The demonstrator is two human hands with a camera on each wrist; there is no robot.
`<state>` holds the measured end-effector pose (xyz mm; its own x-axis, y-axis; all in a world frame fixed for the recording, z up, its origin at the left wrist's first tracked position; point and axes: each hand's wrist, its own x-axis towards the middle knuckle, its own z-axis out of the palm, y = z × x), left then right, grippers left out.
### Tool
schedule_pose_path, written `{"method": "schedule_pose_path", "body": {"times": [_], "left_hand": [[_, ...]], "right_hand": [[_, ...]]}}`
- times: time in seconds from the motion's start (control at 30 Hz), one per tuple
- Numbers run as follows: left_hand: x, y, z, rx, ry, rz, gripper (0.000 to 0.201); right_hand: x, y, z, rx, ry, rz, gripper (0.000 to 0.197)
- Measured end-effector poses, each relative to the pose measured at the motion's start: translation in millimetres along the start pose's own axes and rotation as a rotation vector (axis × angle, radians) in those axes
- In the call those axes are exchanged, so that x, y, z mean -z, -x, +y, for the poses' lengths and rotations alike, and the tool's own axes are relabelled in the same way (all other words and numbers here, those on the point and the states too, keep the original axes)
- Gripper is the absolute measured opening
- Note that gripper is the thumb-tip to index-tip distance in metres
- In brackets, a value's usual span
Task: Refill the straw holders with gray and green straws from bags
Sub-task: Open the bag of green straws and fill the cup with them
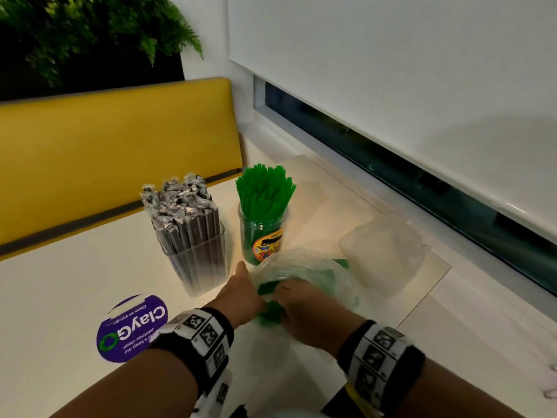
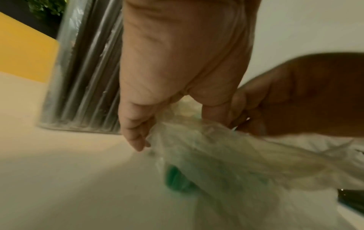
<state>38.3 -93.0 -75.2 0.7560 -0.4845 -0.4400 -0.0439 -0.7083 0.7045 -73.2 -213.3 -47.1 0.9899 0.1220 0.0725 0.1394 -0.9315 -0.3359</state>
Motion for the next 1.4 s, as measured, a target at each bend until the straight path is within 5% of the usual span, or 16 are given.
{"method": "schedule_pose_path", "body": {"times": [0.1, 0.2, 0.4, 0.5, 0.7, 0.87, 0.97, 1.1, 1.13, 1.23, 1.4], "left_hand": [[-4.2, 0.2, 0.2, 0.035, -0.108, 0.023, 0.042], [-6.5, -2.8, -0.4, 0.033, -0.168, -0.004, 0.032], [-6.0, 2.9, -3.4, 0.193, 0.552, -0.122, 0.032], [-1.0, 7.5, 2.5, 0.25, 0.74, -0.17, 0.02], [7.3, -1.3, 0.2, 0.086, 0.369, 0.133, 0.01], [-0.8, 3.6, -0.2, 0.114, -0.016, 0.088, 0.025], [-4.2, 3.7, -2.0, 0.153, 0.077, 0.034, 0.032], [-4.0, 5.9, 2.6, 0.258, 0.672, 0.02, 0.004], [-1.5, 7.4, 4.3, 0.257, 0.712, -0.042, 0.011], [6.5, 6.2, 3.1, 0.197, 0.675, -0.166, 0.046], [6.9, 0.5, -10.2, 0.188, 0.444, -0.087, 0.021]], "right_hand": [[-19.6, -0.7, 16.0, -0.173, 0.059, -0.137, 0.043], [-24.1, -8.0, 24.6, -0.151, 0.202, -0.193, 0.057], [-21.1, -14.1, 35.6, -0.19, 0.208, -0.18, 0.048], [-22.6, -9.3, 39.8, -0.14, 0.211, -0.122, 0.042], [-14.8, -1.9, 32.8, -0.031, 0.275, -0.078, 0.029], [-18.0, 10.5, 28.6, 0.019, 0.242, -0.192, 0.017], [-20.1, 9.8, 24.4, 0.026, 0.194, -0.273, 0.023], [-20.5, -0.1, 21.7, -0.056, 0.258, -0.259, 0.03], [-19.8, -2.8, 21.6, -0.078, 0.277, -0.234, 0.029], [-17.7, -6.5, 22.0, -0.114, 0.294, -0.163, 0.021], [-19.0, -1.9, 32.9, -0.226, 0.175, -0.055, 0.021]]}}
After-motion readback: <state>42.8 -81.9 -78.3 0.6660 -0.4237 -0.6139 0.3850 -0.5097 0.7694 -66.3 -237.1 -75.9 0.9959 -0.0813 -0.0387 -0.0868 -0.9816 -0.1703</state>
